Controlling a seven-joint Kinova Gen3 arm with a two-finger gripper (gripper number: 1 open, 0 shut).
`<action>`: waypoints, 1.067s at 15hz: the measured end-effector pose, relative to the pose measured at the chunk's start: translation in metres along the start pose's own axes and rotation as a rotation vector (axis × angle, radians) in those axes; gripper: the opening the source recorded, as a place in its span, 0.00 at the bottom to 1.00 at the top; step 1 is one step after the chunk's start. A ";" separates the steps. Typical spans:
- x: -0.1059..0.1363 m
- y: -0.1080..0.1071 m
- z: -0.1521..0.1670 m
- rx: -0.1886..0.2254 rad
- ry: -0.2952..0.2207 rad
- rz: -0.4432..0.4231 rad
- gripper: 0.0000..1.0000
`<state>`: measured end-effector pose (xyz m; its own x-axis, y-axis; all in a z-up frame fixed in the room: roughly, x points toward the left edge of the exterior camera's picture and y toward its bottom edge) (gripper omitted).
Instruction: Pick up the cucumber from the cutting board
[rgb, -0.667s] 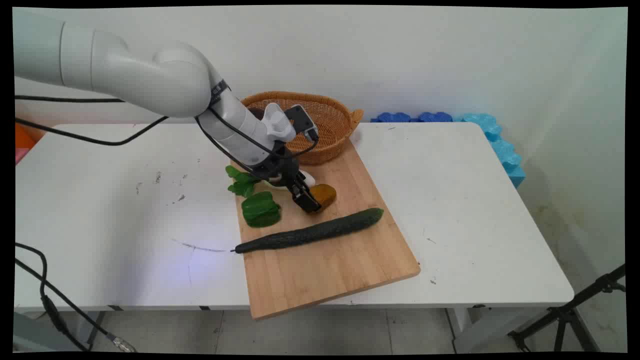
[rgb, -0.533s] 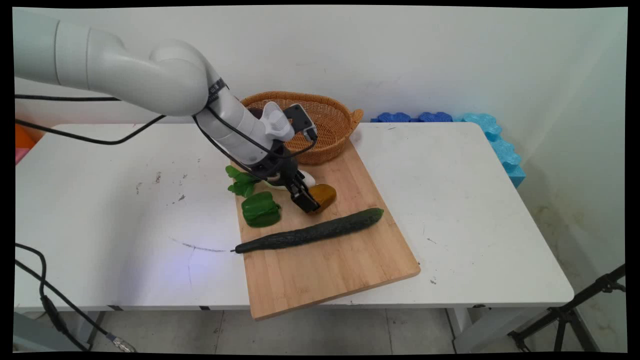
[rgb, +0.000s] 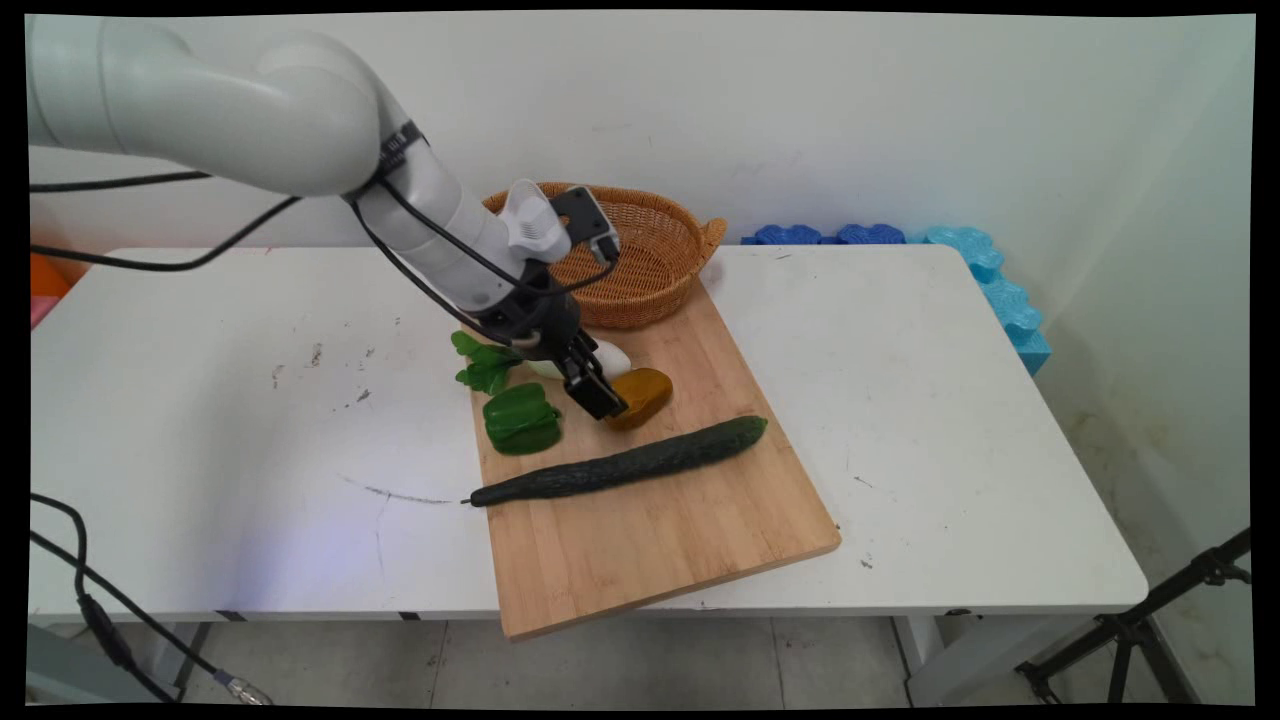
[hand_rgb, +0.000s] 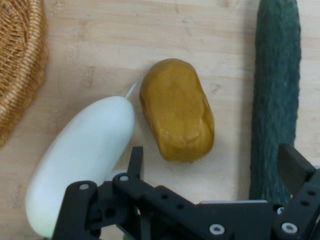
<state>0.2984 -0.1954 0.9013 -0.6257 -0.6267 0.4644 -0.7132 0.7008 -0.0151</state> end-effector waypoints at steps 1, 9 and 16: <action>-0.001 0.001 -0.006 -0.003 -0.005 0.003 1.00; -0.021 0.016 -0.041 -0.033 -0.038 0.019 1.00; -0.039 0.029 -0.031 -0.050 -0.056 -0.005 1.00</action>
<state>0.3117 -0.1400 0.9105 -0.6395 -0.6475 0.4145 -0.7008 0.7126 0.0319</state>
